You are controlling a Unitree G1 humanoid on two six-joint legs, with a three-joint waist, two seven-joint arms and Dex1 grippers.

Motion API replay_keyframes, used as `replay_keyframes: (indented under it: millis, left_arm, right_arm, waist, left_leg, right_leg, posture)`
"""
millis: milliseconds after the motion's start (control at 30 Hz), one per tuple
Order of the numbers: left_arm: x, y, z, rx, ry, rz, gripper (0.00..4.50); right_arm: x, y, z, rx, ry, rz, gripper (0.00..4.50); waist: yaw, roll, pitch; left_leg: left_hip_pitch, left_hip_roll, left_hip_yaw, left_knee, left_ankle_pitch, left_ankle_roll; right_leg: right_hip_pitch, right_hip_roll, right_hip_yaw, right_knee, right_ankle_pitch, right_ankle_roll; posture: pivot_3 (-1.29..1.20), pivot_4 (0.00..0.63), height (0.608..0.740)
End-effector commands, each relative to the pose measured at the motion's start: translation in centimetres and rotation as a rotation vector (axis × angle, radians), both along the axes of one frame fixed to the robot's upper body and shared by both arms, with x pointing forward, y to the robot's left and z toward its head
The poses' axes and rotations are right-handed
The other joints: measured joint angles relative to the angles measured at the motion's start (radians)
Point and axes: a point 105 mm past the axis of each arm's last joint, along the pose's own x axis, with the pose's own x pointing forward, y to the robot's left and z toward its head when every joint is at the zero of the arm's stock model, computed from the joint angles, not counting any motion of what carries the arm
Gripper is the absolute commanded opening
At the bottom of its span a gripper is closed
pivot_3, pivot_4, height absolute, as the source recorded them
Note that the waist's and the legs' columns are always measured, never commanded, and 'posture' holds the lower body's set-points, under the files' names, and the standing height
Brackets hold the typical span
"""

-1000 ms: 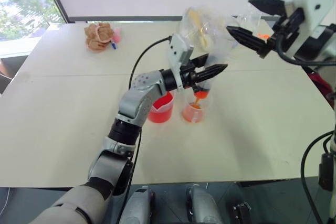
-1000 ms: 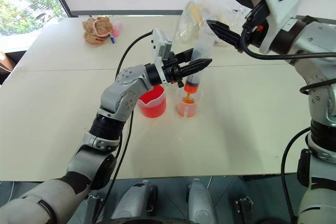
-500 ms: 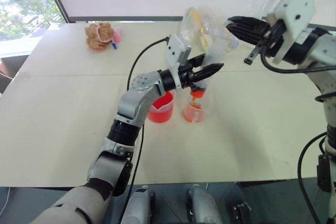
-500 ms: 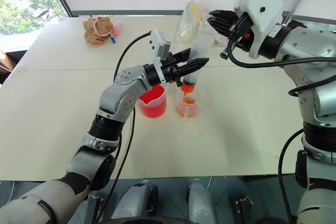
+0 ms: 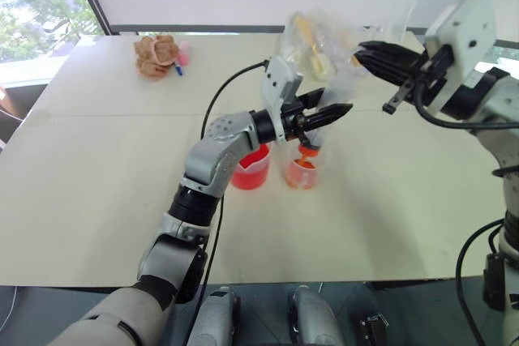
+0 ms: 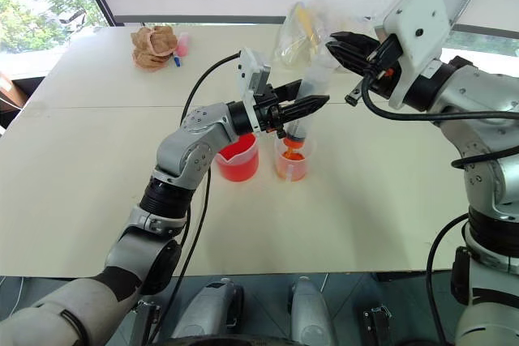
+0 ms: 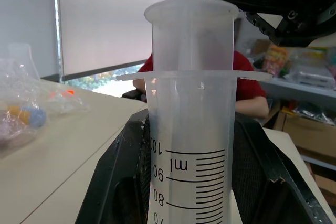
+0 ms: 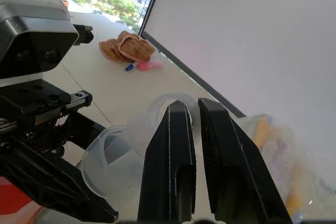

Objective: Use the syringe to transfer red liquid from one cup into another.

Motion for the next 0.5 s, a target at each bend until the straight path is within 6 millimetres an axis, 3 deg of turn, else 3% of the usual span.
replay_keyframes:
  millis: [33, 400, 500]
  left_arm:
    - [-2.0, 0.2, 6.2, -0.167, -0.176, -0.031, 1.42]
    - [-2.0, 0.2, 6.6, -0.195, -0.168, -0.032, 1.42]
    - [-2.1, 0.2, 6.4, -0.190, -0.167, -0.031, 1.42]
  right_arm:
    - [-0.9, 2.9, -3.3, -0.026, 0.131, 0.143, 0.06]
    - [-0.6, 2.6, -4.5, -0.010, 0.172, 0.112, 0.06]
    - [-0.5, 1.9, -4.0, 0.008, 0.165, 0.094, 1.14]
  waist:
    - [0.003, 0.000, 0.000]
    - [0.003, 0.000, 0.000]
    - [0.004, 0.000, 0.000]
  left_leg:
    - [0.000, 0.000, 0.000, 0.000, 0.000, 0.000]
    - [0.000, 0.000, 0.000, 0.000, 0.000, 0.000]
    - [0.000, 0.000, 0.000, 0.000, 0.000, 0.000]
  right_leg:
    - [0.000, 0.000, 0.000, 0.000, 0.000, 0.000]
    - [0.000, 0.000, 0.000, 0.000, 0.000, 0.000]
    - [0.000, 0.000, 0.000, 0.000, 0.000, 0.000]
  posture:
    - [0.00, 0.150, 0.740]
    - [0.00, 0.150, 0.740]
    - [0.00, 0.150, 0.740]
